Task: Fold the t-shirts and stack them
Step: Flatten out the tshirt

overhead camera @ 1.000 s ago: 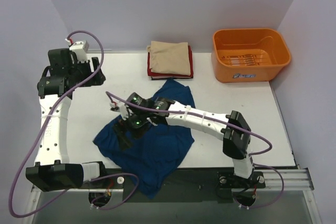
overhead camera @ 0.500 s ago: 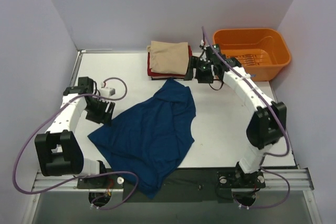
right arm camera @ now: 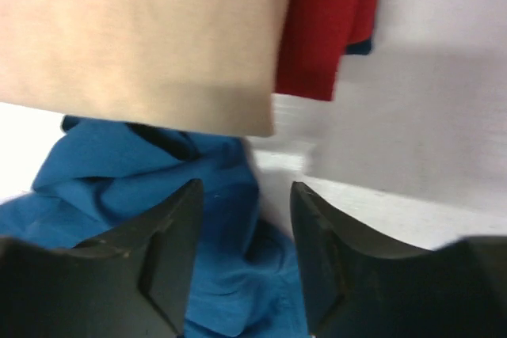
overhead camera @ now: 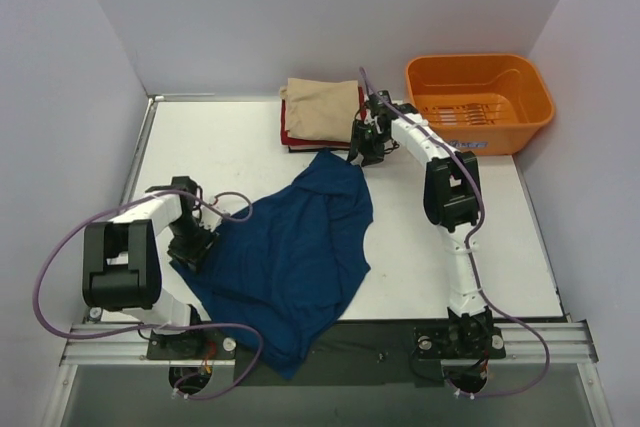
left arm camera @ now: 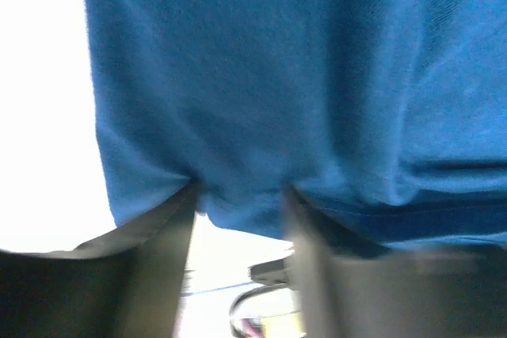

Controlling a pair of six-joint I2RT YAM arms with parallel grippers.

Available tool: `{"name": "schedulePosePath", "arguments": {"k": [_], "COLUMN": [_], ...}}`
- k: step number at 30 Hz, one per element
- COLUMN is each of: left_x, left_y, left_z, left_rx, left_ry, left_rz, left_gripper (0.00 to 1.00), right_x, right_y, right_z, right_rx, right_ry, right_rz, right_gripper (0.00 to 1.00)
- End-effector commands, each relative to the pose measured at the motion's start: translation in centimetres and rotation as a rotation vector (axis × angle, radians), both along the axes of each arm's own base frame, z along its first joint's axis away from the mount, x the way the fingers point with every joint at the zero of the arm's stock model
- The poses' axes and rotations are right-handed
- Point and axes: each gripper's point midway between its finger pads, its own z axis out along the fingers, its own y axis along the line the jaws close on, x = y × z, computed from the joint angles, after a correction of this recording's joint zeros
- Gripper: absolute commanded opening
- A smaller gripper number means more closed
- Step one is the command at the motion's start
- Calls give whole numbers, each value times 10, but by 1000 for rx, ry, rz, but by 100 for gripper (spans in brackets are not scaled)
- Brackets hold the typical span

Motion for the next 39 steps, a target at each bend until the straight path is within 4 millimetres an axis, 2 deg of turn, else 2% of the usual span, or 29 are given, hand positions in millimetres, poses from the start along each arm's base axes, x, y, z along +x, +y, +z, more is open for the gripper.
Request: {"name": "schedulePosePath", "arguments": {"k": [1, 2, 3, 5, 8, 9, 12, 14, 18, 19, 20, 21, 22, 23, 24, 25, 27, 28, 29, 30, 31, 32, 33, 34, 35, 36, 37, 38, 39], "left_x": [8, 5, 5, 19, 61, 77, 89, 95, 116, 128, 134, 145, 152, 165, 172, 183, 185, 180, 175, 169, 159, 149, 136, 128, 117, 109, 94, 83, 65], "left_y": [-22, -24, -24, -24, -21, -20, -27, -28, -28, -29, -30, -31, -32, -31, -28, -28, -31, -44, -51, -67, -74, -99, -117, -129, -149, -157, -172, -175, -183], "left_z": [-31, -32, -30, -18, 23, 39, 77, 100, 157, 184, 202, 233, 255, 291, 315, 352, 388, 410, 403, 415, 415, 420, 430, 439, 455, 468, 480, 493, 493], "left_rx": [-101, -112, -123, -147, -153, -152, -186, -190, -172, -162, -157, -151, -140, -123, -100, -88, -73, -90, -110, -136, -143, -173, -167, -163, -174, -186, -230, -266, -343], "left_ry": [-15, 19, 26, -1, -154, -213, -283, -332, -488, -560, -607, -684, -743, -847, -915, -1018, -1093, -1140, -1094, -1118, -1101, -1111, -1148, -1181, -1246, -1292, -1327, -1362, -1346], "left_rz": [-82, -81, -66, -36, -33, -38, -56, -61, -103, -116, -127, -139, -147, -151, -150, -158, -198, -238, -263, -308, -335, -410, -482, -528, -592, -618, -683, -710, -761], "left_gripper": [31, 0, 0, 0, 0, 0, 0, 0, 0, 0, 0, 0, 0, 0, 0, 0, 0, 0, 0, 0, 0, 0, 0, 0, 0, 0, 0, 0, 0], "right_x": [-20, -24, -25, -27, -30, -31, -34, -35, -33, -32, -32, -33, -34, -35, -37, -38, -39, -45, -45, -55, -61, -72, -76, -85, -90, -98, -102, -110, -118], "right_y": [25, 31, 33, 36, 31, 30, 28, 27, 19, 13, 10, 1, -5, -17, -23, -37, -59, -68, -73, -74, -71, -71, -69, -68, -67, -64, -62, -58, -56], "right_z": [20, 28, 37, 59, 79, 88, 97, 117, 185, 215, 230, 266, 288, 326, 343, 373, 392, 395, 371, 370, 337, 335, 304, 304, 279, 274, 256, 250, 230], "right_rx": [92, 128, 147, 185, 197, 201, 198, 205, 227, 248, 262, 280, 288, 301, 308, 318, 302, 273, 225, 215, 187, 179, 148, 145, 143, 150, 158, 156, 138], "right_ry": [49, 50, 38, 11, -17, -33, -54, -97, -250, -312, -342, -421, -470, -561, -600, -673, -724, -741, -696, -698, -626, -628, -572, -581, -540, -532, -501, -492, -450], "right_rz": [64, 84, 95, 117, 105, 106, 121, 127, 127, 117, 103, 89, 80, 63, 56, 32, -20, -28, -32, -24, 2, 13, 15, 20, 17, 19, 11, 21, 25], "right_gripper": [32, 28, 17, 12, 10, 2, 0, 0, 0, 0, 0, 0, 0, 0, 0, 0, 0, 0, 0, 2, 5, 14, 17, 25, 29, 40, 48, 52, 57]}}
